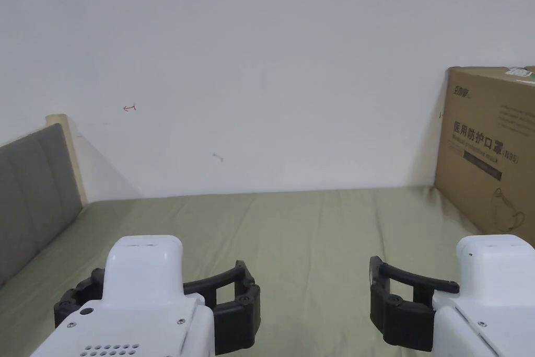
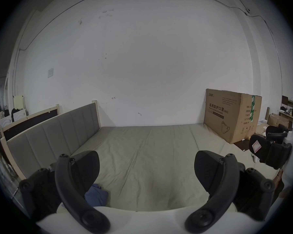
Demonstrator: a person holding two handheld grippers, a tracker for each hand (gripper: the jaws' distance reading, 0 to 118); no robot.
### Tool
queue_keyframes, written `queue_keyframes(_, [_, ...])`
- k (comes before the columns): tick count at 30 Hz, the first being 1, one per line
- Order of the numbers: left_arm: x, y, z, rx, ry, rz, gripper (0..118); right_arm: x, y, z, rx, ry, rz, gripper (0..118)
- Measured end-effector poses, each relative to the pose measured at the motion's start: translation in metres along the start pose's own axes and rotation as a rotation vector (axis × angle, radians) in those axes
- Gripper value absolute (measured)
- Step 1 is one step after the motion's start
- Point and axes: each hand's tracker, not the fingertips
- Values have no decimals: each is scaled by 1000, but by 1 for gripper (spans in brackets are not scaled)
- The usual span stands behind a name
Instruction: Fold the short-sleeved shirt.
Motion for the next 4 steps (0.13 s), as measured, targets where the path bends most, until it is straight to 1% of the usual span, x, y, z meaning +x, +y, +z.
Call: queue_keyframes(4, [-2,0,0,-10,-17,24,114,0,0,0,0,1,-8,111])
